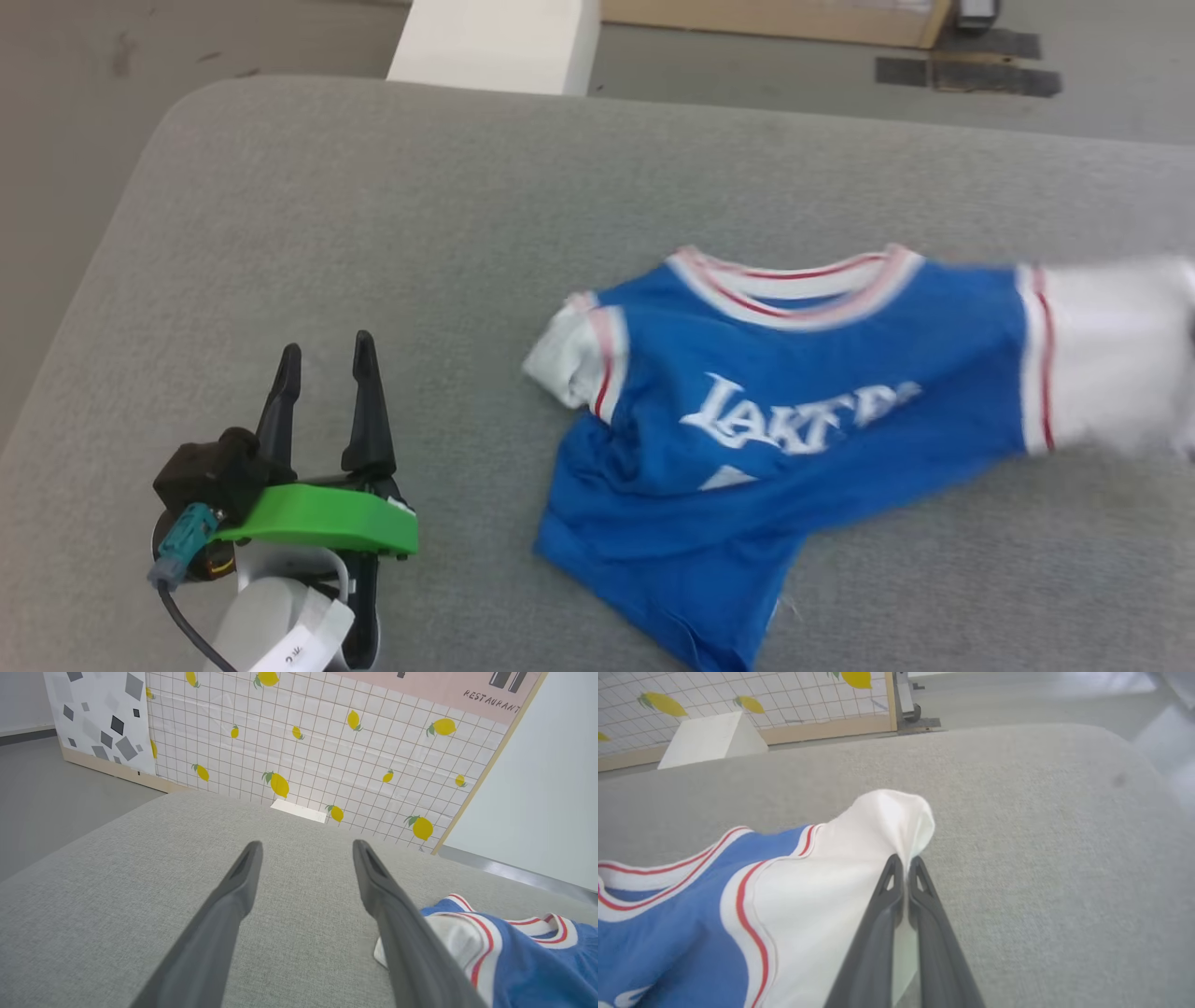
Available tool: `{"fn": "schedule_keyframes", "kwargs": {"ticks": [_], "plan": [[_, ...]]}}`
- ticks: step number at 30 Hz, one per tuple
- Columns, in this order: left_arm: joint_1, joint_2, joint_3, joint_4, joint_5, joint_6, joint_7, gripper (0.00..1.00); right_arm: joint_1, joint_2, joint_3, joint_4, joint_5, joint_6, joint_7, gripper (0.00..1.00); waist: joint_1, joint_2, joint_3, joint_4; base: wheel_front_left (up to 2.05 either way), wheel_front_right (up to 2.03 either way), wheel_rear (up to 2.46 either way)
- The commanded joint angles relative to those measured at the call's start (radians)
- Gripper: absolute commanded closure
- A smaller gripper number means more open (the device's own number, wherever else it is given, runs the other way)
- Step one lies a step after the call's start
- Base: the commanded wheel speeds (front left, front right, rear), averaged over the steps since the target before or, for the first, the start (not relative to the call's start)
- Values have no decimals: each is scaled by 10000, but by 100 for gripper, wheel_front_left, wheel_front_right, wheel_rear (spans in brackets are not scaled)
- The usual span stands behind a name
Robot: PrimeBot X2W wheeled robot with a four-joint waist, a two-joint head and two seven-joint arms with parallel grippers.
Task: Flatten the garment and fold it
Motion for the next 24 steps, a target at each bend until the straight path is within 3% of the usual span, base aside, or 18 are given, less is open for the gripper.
{"fn": "schedule_keyframes", "kwargs": {"ticks": [1, 9, 11, 12, 20, 24], "plan": [[149, -10, -12, 55, 1, -34, -47, 0, 545, 34, -289, -79, -119, -15, 115, 100, 0, 0, -320, -351, 0, 0, 0], [231, 45, -24, 175, -110, -28, 62, 0, 2320, 781, -1182, 346, -56, -15, 264, 100, 0, 0, -486, -765, 0, 0, 0], [248, 64, -45, 201, -132, -18, 141, 0, 2327, 875, -1263, 491, -23, -15, 12, 69, 0, 0, -544, -812, 0, 0, 0], [260, 68, -47, 206, -152, -17, 169, 0, 2298, 908, -1301, 506, 13, -15, -168, 0, 0, 0, -567, -826, 0, 0, 0], [321, 129, -107, 235, -359, -4, 626, 0, 2111, 1095, -1816, -122, 926, -15, -1687, 0, 0, 0, -751, -885, 0, 0, 0], [-130, 125, -423, 452, -562, -88, 1679, 0, 2257, 1127, -1684, -663, 996, -15, -1937, 0, 0, 0, -714, -995, 0, 0, 0]]}}
